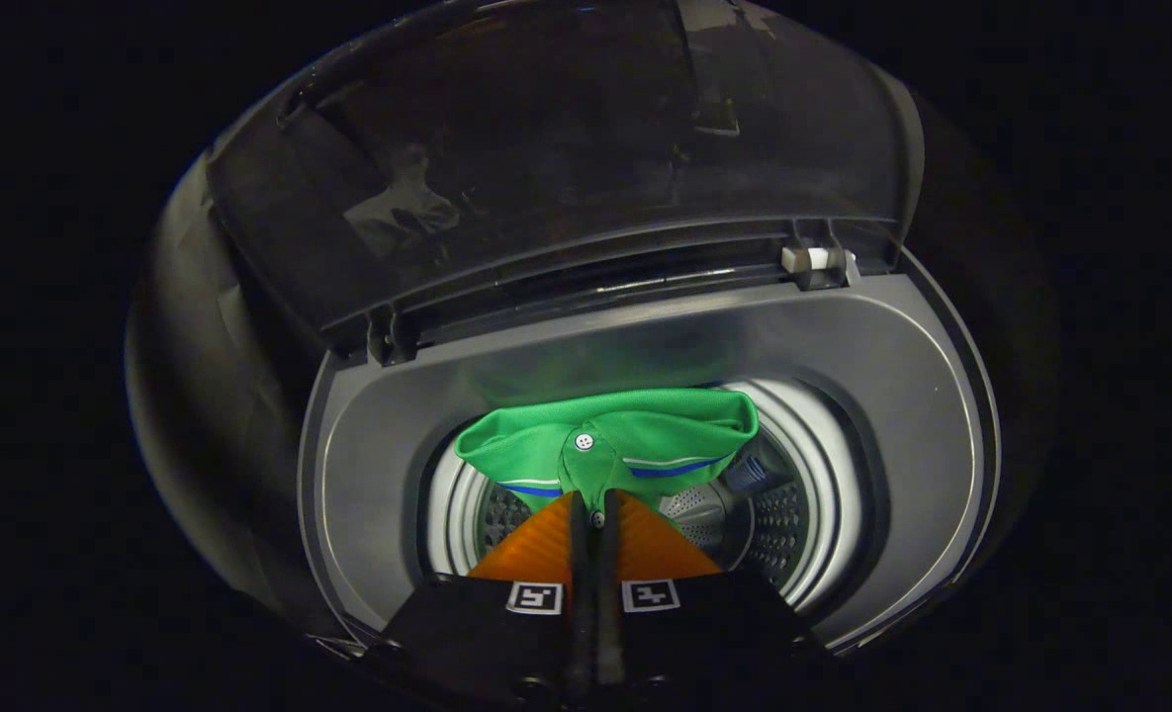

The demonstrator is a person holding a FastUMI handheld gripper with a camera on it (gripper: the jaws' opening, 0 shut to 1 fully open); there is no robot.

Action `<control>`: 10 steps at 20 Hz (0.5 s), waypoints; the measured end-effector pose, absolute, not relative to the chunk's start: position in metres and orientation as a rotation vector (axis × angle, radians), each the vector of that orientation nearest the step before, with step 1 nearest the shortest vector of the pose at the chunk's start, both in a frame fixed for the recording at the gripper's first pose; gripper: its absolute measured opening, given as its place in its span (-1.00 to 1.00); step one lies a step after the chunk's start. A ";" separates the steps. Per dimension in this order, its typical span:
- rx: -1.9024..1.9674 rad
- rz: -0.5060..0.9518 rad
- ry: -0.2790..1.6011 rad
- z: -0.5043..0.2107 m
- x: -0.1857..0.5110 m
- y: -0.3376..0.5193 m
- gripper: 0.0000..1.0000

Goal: Put the clothes into the washing machine and then close the washing machine lid.

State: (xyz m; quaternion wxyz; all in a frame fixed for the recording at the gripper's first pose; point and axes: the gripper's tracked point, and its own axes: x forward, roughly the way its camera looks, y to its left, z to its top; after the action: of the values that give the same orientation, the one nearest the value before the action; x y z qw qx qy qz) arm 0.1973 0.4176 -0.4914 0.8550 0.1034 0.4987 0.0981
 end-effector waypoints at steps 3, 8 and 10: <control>0.191 0.199 1.063 -0.496 0.195 0.416 -0.83; 0.208 0.189 1.079 -0.501 0.191 0.416 -0.63; 0.190 0.191 1.073 -0.499 0.196 0.414 -0.64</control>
State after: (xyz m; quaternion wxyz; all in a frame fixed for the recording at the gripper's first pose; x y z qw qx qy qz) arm 0.1960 0.4143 -0.4989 0.8510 0.0903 0.5094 0.0908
